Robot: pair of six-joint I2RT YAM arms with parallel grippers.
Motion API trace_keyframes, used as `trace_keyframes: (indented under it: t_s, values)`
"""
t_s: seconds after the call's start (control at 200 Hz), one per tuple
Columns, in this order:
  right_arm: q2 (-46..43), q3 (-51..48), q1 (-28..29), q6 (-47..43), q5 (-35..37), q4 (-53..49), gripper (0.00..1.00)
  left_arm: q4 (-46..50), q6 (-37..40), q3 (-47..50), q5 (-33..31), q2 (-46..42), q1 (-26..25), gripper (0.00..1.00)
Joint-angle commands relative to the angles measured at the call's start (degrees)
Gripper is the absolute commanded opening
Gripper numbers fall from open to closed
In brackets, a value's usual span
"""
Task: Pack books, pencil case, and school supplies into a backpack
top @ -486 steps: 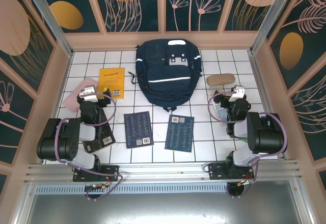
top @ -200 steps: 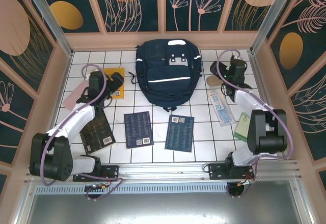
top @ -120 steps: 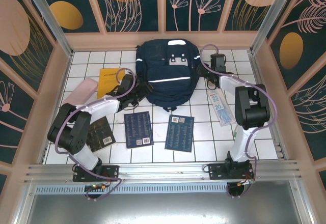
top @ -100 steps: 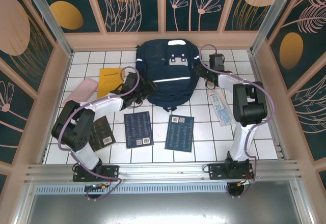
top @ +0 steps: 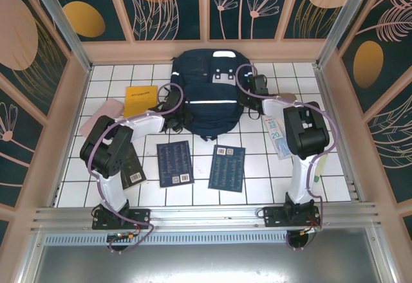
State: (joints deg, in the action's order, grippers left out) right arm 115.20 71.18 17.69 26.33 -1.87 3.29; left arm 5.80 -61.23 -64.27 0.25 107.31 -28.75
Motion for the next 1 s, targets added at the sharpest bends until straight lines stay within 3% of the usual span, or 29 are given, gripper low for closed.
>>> trace_keyframes:
  t_s: [0.0, 0.22, 0.395, 0.5, 0.61, 0.821, 0.996]
  values:
    - [-2.5, -4.9, 6.2, 1.1, -1.7, -3.6, 0.24, 7.1, 4.4, -1.0, -4.5, 2.5, 3.4, 0.11]
    - [-6.0, -7.4, 13.3, 4.6, -3.8, -2.7, 0.24, 11.9, 12.2, -6.1, -9.9, 4.9, 9.9, 0.12]
    - [-10.0, -7.0, 16.0, 4.7, -3.9, -3.6, 0.48, 16.6, 19.6, -12.1, -15.7, 3.8, 11.8, 0.23]
    - [-13.0, -6.9, 14.9, 3.1, -1.8, -4.3, 0.59, 17.2, 21.6, -12.7, -15.2, 0.1, 11.8, 0.40]
    - [-14.1, -6.3, 12.4, 2.3, -0.8, -5.1, 0.62, 17.5, 21.3, -11.9, -10.5, -3.3, 11.6, 0.52]
    - [-13.7, -7.3, 6.4, 0.7, -2.2, -4.6, 0.62, 16.4, 21.5, -9.5, -6.1, -6.5, 8.0, 0.56]
    - [-9.7, -4.6, 2.1, 0.4, -6.7, -4.3, 0.61, 15.4, 22.0, -8.7, -5.3, -6.7, 1.3, 0.56]
